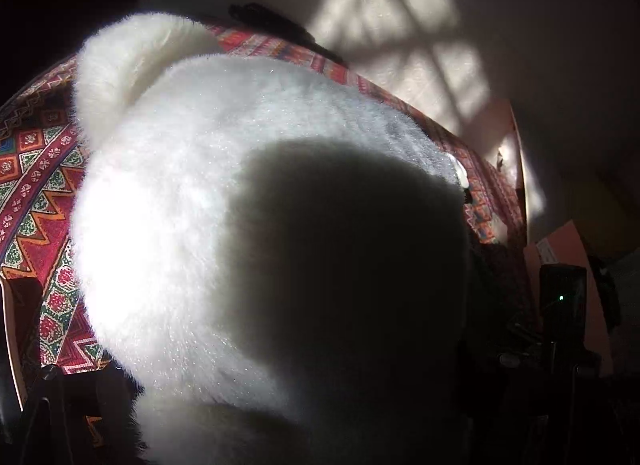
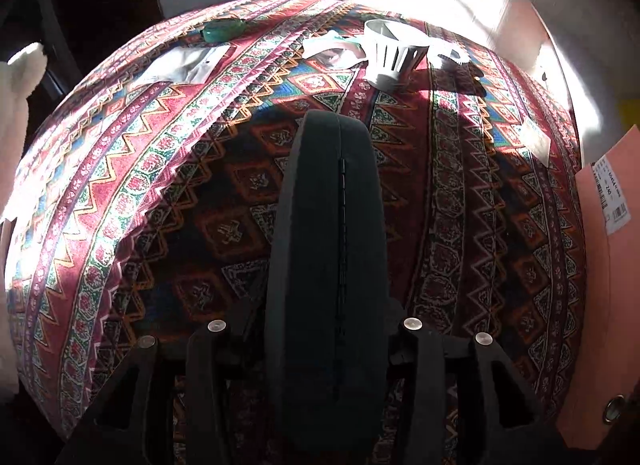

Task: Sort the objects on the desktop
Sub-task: 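Carry teal case and plush bear into the pink box and release both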

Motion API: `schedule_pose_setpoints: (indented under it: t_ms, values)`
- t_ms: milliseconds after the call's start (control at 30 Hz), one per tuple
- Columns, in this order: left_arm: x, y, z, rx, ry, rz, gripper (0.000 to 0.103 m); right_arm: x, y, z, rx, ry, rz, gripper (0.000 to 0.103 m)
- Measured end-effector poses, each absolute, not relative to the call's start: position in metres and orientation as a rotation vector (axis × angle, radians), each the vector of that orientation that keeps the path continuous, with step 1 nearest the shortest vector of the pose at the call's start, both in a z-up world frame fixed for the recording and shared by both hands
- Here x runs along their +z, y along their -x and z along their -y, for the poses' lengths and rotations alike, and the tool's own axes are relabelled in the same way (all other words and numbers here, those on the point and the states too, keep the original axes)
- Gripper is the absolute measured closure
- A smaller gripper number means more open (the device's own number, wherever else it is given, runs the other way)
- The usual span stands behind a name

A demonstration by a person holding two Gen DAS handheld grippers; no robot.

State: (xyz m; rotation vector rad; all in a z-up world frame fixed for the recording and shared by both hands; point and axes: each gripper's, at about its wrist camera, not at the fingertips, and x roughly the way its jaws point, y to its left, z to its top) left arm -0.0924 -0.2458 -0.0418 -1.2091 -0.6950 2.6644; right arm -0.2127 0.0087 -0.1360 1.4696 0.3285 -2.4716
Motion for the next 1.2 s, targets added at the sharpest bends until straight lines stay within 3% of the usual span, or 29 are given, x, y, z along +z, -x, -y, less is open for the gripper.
schedule_pose_setpoints:
  t_ms: [67,100,133,333,600,767,967,1200]
  values:
    - [-0.041,0.094,0.240,2.668,1.212,0.667,0.014,-0.138,0.222,-0.009,-2.468,-1.457,-0.334,0.041]
    - [-0.041,0.094,0.237,2.670,1.215,0.652,0.014,-0.139,0.227,-0.013,-2.452,-1.470,-0.282,0.047]
    - [-0.041,0.095,0.235,2.672,1.218,0.637,0.014,-0.138,0.232,-0.018,-2.439,-1.494,-0.202,0.062]
    - [-0.039,0.091,0.227,2.693,1.229,0.565,0.014,-0.118,0.218,-0.030,-2.356,-1.505,0.052,0.062]
    - [-0.006,0.072,0.222,2.729,1.119,0.517,0.014,-0.047,0.167,-0.031,-2.425,-1.266,0.032,0.062]
    - [0.023,0.051,0.202,2.797,1.034,0.394,0.014,-0.017,0.142,-0.053,-2.475,-1.192,0.058,0.062]
    - [0.064,0.027,0.157,2.886,0.872,0.187,0.014,0.025,0.110,-0.089,-2.578,-1.073,0.076,0.062]
    - [0.086,0.036,0.085,2.789,0.779,0.100,0.014,0.081,0.069,-0.164,-2.778,-0.896,0.112,0.062]
